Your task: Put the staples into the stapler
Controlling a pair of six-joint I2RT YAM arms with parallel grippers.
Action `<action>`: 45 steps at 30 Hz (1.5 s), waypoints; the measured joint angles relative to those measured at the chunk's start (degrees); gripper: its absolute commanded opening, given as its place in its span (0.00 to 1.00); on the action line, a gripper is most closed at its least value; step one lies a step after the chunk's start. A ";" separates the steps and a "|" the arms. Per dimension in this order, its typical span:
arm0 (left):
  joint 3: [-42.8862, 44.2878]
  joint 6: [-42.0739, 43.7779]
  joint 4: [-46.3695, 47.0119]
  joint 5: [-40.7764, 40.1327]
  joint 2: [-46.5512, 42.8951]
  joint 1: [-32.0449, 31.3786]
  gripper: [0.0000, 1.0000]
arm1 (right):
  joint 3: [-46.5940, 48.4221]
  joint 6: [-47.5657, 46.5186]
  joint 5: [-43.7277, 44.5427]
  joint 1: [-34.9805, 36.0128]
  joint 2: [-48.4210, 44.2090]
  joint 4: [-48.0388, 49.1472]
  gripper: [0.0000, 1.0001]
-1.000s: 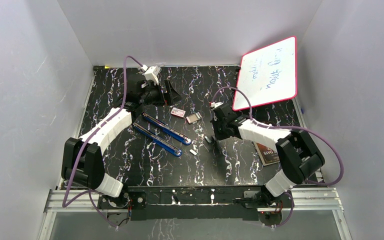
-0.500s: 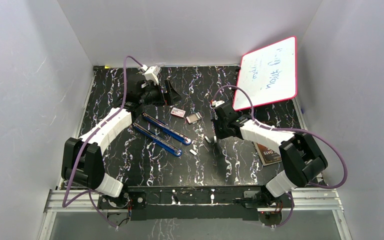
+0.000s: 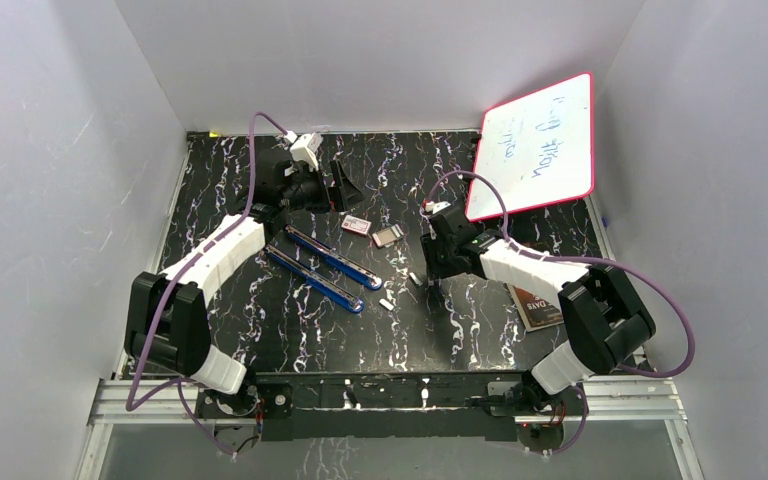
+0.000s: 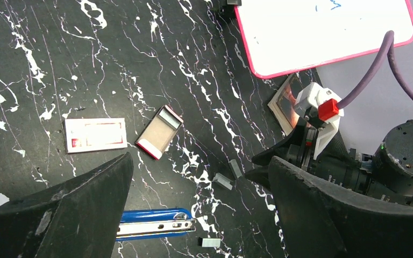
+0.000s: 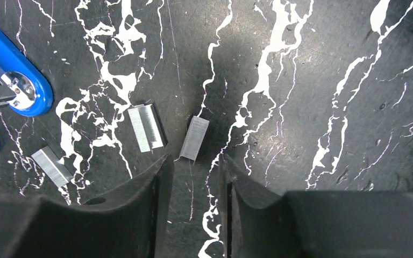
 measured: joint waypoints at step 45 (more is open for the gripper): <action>0.00 0.22 -0.02 0.44 0.02 0.00 0.95 | -0.28 6.91 9.35 4.42 5.29 -0.04 0.15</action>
